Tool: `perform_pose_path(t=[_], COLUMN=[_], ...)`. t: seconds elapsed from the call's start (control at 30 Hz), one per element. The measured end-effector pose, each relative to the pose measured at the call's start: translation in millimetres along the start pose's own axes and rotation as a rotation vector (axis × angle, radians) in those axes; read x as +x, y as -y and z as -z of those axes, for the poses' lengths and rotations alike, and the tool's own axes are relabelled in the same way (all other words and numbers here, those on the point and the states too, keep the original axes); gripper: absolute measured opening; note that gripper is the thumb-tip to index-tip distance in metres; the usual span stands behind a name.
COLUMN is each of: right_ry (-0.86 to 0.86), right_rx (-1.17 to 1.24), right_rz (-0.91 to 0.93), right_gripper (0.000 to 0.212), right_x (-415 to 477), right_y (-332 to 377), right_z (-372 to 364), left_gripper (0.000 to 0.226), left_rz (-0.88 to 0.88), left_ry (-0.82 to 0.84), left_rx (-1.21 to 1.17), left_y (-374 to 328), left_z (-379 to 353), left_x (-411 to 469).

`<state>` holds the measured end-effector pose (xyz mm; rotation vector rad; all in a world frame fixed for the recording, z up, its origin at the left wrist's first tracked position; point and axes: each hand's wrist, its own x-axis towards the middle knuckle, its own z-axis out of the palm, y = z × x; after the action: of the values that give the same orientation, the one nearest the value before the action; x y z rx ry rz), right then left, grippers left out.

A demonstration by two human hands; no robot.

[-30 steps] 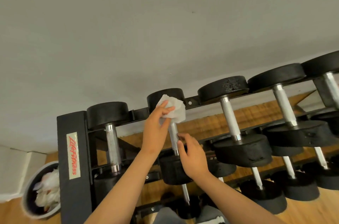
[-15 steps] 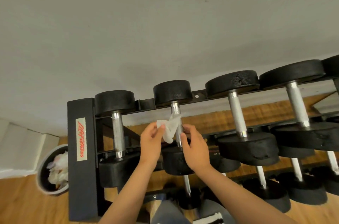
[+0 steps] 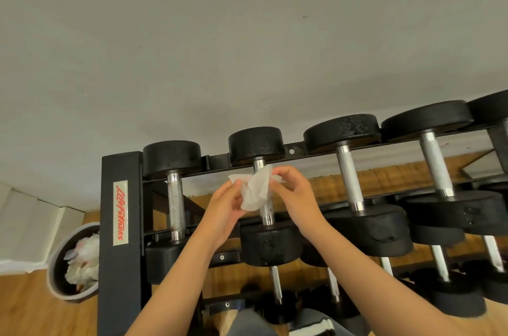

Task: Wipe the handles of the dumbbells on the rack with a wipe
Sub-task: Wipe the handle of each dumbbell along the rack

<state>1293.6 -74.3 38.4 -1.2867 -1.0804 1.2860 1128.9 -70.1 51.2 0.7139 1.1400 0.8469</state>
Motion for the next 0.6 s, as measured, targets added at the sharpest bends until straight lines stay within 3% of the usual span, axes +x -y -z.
perform_pose_path(t=[0.07,0.17,0.33,0.6], right_ry=[-0.039,-0.038,0.029,-0.010], right_rx=[-0.008,-0.007,-0.039,-0.071], right_rz=[0.028,0.064,0.106,0.130], right_gripper=[0.004,0.009,0.015,0.015], right_x=[1.6,4.2,0.7,-3.0], right_y=[6.9,16.0,29.1,37.9], right_z=[1.4,2.7,9.5,15.2], left_gripper=[0.040,0.057,0.041,0.039], left_rz=[-0.004,0.000,-0.020,-0.079], left_ry=[0.009,0.040,-0.079,-0.083], left_rx=[-0.006,0.007,-0.006,0.021], left_y=[-2.4,-5.3,-8.9,-20.3], left_z=[1.1,0.5,1.1,2.2], left_x=[0.9,1.7,6.7,16.2])
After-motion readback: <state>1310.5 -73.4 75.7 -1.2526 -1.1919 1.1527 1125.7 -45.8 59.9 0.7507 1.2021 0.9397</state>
